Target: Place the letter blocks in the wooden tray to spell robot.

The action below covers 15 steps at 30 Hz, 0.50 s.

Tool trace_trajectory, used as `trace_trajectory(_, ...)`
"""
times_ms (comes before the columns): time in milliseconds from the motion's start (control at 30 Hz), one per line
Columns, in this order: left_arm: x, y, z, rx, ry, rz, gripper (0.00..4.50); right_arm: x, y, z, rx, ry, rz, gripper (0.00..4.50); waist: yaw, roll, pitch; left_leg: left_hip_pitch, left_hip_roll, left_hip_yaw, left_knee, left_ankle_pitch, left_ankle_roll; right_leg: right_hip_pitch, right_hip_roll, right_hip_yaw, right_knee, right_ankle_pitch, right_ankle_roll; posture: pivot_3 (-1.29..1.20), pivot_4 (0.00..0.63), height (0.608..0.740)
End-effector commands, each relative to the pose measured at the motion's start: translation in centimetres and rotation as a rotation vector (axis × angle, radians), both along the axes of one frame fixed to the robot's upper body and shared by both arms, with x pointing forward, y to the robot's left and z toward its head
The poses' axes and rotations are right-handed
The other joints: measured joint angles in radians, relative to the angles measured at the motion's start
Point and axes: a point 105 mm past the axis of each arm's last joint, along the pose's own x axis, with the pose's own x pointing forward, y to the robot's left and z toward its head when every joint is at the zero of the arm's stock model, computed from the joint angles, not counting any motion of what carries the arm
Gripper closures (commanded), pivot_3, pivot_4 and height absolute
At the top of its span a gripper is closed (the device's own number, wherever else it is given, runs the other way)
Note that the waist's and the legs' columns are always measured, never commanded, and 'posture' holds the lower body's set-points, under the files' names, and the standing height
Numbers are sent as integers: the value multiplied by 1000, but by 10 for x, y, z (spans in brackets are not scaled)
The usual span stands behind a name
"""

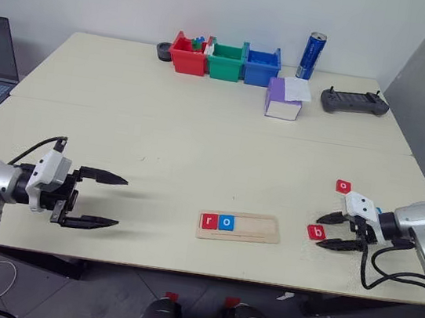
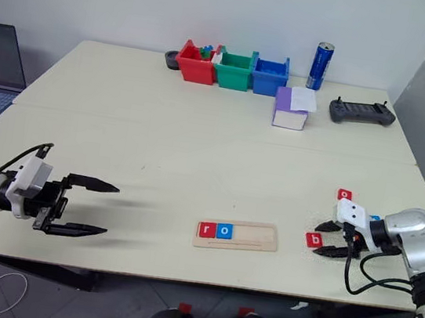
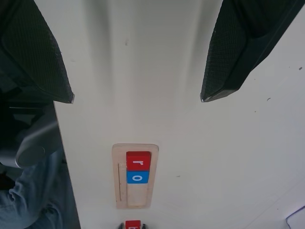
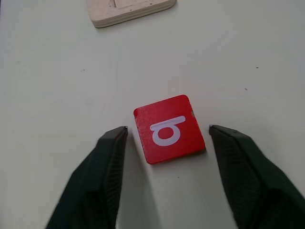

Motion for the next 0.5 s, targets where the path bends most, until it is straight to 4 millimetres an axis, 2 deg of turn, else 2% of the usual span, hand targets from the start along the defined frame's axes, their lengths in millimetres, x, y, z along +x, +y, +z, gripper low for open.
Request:
trace_trajectory(33, -1, 4, 14, 12, -46, -2, 0, -2, -1, -12, -21, 15, 2, 2985, 0, -1, 0, 0, 0, 0, 0, 0, 0, 0, 0, 0, 0, 0, 0, 0, 150, 740)
trace_trajectory(67, -2, 4, 14, 12, -45, -1, 0, 0, -1, -11, -23, 2, -7, 3052, -1, -1, -1, 0, 0, 0, 0, 0, 0, 0, 0, 0, 0, 0, 0, 0, 150, 740)
trace_trajectory(133, -2, 5, 14, 16, -41, 3, 0, 14, 2, 5, -38, -72, -65, 3043, -3, -1, -1, 1, 0, 0, 0, 0, 0, 1, 0, 0, 0, 0, 0, 0, 150, 740)
trace_trajectory(200, -3, 6, 14, 17, -37, 6, 0, 17, 15, 22, -30, -109, -58, 3043, -6, -1, -1, 2, 0, 1, 0, 0, 0, 1, 0, 1, 1, 0, 0, 0, 150, 740)
trace_trajectory(367, -4, 3, 12, 9, -31, -4, 0, -11, 85, 57, 69, -87, 149, 3043, -6, 1, 0, 1, 0, -1, -1, 0, -1, -1, 0, 0, 3, 0, -1, 0, 150, 740)
trace_trajectory(433, -4, 1, 11, 6, -29, -9, 0, -16, 107, 60, 67, -99, 206, 3043, -6, 1, 0, 0, 1, -1, -1, 0, -1, -1, 0, -1, 2, 0, -1, 0, 150, 740)
trace_trajectory(500, -4, 0, 11, 5, -29, -13, 0, -17, 121, 59, 60, -101, 229, 3043, -4, 1, 0, 0, 1, -1, -1, 0, -1, -1, 0, -1, 2, 0, -2, 0, 150, 740)
